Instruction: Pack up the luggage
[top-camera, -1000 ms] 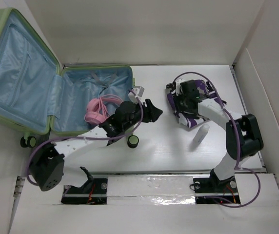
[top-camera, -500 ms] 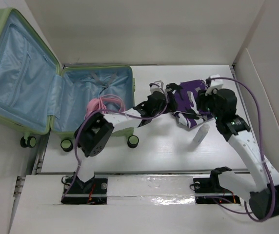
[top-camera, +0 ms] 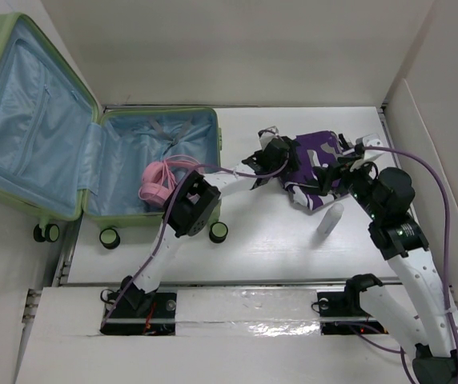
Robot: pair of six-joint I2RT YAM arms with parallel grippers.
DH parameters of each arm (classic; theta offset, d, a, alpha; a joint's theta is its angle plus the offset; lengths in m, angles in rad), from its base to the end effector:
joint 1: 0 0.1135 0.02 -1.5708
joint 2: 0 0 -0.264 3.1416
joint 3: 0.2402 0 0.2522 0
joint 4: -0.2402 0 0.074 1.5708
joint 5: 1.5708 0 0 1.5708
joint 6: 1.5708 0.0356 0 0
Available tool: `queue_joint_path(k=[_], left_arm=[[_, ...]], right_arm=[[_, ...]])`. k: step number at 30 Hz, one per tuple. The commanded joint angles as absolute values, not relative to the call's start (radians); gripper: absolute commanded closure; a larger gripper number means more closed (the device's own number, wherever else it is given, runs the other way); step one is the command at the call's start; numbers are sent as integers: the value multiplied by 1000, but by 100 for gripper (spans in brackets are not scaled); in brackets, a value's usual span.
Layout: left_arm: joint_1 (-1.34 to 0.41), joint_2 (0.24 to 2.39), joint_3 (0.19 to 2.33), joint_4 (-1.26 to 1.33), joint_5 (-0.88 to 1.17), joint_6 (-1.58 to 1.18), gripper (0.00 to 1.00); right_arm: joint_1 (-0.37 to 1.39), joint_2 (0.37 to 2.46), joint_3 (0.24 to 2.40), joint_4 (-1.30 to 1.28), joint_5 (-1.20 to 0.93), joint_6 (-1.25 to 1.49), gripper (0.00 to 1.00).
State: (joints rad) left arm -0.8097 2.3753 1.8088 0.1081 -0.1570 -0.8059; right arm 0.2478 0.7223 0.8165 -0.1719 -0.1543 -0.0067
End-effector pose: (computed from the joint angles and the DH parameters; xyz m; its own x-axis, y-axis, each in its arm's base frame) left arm 0.3813 -0.3922 0.1674 -0.6575 -0.3428 -0.6709 0.2081 0.7732 -0.5991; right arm 0.1625 0.0468 0.3623 -0.0726 -0.0252 -0.9970 -0.3914 0.9202 0.0053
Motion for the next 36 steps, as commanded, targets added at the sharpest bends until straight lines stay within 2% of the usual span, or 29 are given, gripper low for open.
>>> queue_joint_path(k=[1, 2, 3, 7, 8, 12, 14, 21, 30, 32, 36], left_arm=[[-811, 2437, 1887, 38, -158, -834, 25], [-822, 2445, 1908, 23, -161, -831, 26], [-822, 2454, 1937, 34, -157, -824, 33], [-841, 2519, 2013, 66, -74, -844, 48], [-841, 2522, 2010, 121, -61, -842, 62], [-781, 2474, 1806, 411, 70, -899, 100], [-750, 2444, 1772, 500, 132, -901, 100], [-698, 2289, 1802, 499, 207, -767, 100], [-543, 2123, 1898, 296, 367, -621, 100], [-523, 2056, 1884, 212, 328, -595, 100], [-462, 1896, 1681, 225, 316, -583, 100]], right_arm=[[258, 704, 808, -112, -202, -2, 21], [258, 700, 807, -107, -209, -2, 21], [258, 699, 805, -104, -213, -2, 21], [258, 684, 781, -68, -241, 43, 21], [267, 681, 770, -49, -255, 46, 21], [267, 664, 752, -11, -297, 67, 21], [276, 667, 746, -11, -313, 57, 21], [276, 672, 696, 81, -305, 57, 21], [276, 637, 646, 107, -239, 64, 21], [276, 624, 638, 104, -218, 66, 18], [276, 607, 618, 103, -189, 72, 14]])
